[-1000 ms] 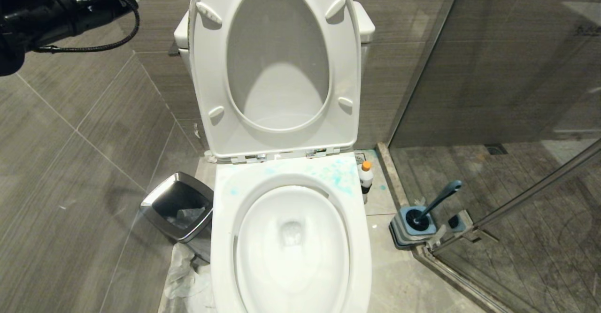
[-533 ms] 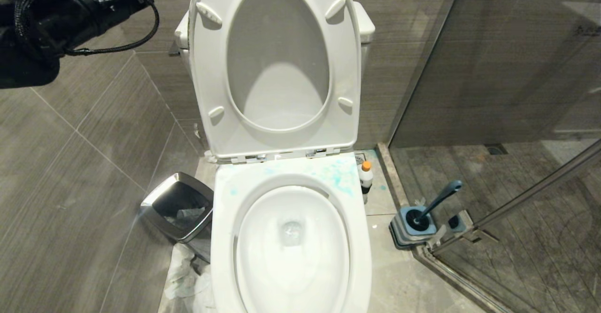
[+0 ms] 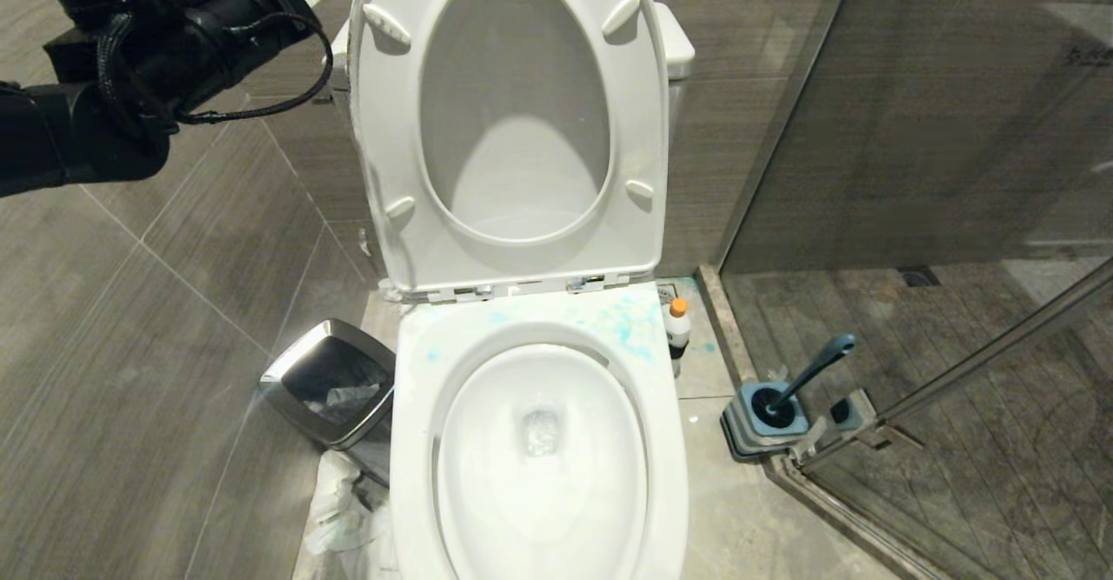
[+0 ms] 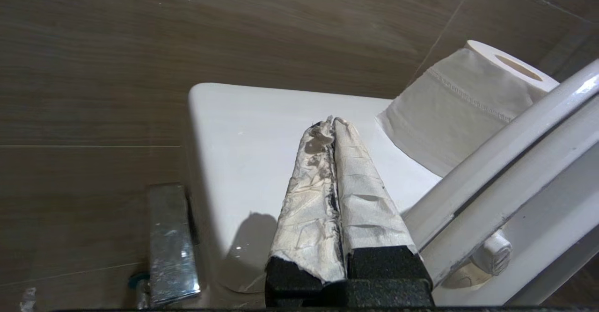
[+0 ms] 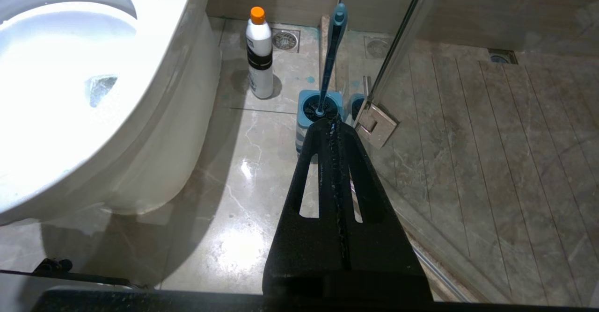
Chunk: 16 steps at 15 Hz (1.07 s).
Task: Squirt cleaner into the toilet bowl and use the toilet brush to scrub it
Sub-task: Close the toilet lid
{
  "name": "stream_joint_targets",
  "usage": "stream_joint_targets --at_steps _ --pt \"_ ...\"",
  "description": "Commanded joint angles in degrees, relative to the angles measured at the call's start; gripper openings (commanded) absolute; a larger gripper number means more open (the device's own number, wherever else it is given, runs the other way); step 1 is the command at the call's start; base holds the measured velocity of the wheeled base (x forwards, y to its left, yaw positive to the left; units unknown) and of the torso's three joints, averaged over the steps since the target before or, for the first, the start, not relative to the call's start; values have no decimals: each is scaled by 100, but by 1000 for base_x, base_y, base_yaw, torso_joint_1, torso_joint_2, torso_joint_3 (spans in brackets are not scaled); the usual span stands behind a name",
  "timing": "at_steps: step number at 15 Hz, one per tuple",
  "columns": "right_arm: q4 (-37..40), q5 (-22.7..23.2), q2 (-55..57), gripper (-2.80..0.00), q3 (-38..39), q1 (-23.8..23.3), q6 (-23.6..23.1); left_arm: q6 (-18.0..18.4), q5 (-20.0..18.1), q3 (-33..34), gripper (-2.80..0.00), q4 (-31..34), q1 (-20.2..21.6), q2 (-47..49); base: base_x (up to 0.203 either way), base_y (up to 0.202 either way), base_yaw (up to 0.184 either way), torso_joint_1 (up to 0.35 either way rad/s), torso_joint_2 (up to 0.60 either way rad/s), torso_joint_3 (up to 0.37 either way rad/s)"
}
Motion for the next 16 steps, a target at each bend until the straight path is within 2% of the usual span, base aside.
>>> stream_joint_targets --at_steps 1,6,8,10,13,16 --pt "2 1 9 -280 1 0 -6 -1 -14 15 -280 -80 -131 125 0 0 0 0 0 0" --pt "2 1 9 -280 1 0 -6 43 -25 48 -280 -91 -263 205 0 0 0 0 0 0" --pt "2 1 9 -280 1 0 -6 28 -139 76 -280 -56 -256 179 0 0 0 0 0 0" --pt "2 1 9 -280 1 0 -6 16 -544 89 -280 -1 -251 162 0 0 0 0 0 0" --pt "2 1 9 -280 1 0 -6 -153 -976 266 -280 -3 -245 84 0 0 0 0 0 0" --pt "2 1 9 -280 1 0 -6 -168 -1344 451 -280 6 -190 -51 0 0 0 0 0 0"
